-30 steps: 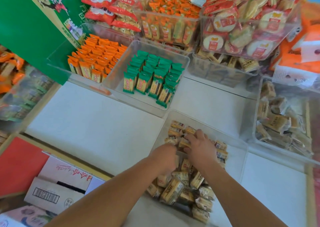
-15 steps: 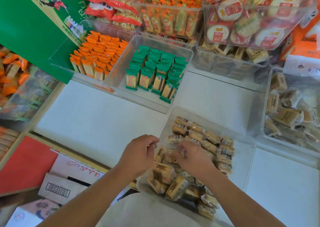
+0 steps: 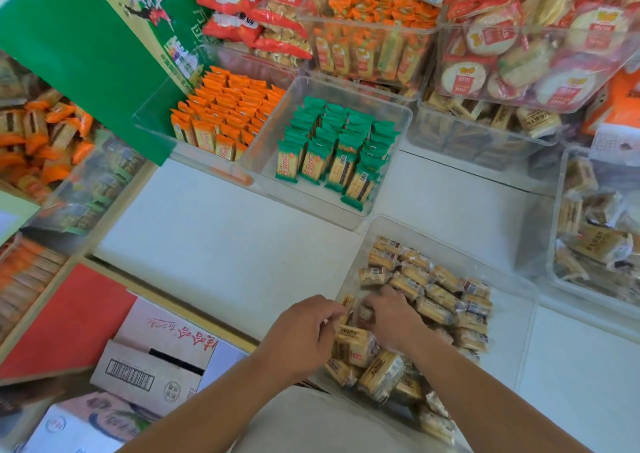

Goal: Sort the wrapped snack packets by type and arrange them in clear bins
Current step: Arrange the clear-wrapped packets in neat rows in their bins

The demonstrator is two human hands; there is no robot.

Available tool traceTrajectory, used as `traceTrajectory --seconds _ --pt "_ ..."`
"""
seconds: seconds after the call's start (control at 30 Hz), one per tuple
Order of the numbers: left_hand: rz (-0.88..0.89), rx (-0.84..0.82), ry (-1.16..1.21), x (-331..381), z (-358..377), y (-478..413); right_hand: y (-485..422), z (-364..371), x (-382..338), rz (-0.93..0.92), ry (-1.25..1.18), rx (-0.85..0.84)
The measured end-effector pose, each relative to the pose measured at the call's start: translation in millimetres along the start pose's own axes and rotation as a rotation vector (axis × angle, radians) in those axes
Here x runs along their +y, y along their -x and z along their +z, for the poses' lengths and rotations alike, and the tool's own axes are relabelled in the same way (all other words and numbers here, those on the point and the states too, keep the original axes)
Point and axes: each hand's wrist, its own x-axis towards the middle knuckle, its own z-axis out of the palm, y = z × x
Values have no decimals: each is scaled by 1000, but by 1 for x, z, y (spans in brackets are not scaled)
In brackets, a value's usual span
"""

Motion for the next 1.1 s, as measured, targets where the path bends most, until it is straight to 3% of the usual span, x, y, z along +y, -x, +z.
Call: traceTrajectory --seconds 0.2,0.3,0.43,0.6,0.77,0.93,1.1 --pt "213 -243 -285 18 12 -2 8 -4 -1 -37 27 119" --pt "182 -220 -338 20 16 -7 15 -6 0 -63 -10 227" --pt "197 -192 -309 18 17 -6 23 -6 9 -91 -265 419" --pt "197 -136 -257 14 10 5 24 4 5 -50 -117 581" --pt "163 -80 -130 16 3 15 23 -9 -3 65 -168 417" --pt "37 41 -2 25 -2 13 25 -12 7 95 -482 333" --pt "70 -11 -140 37 7 -16 46 -19 32 29 -806 186"
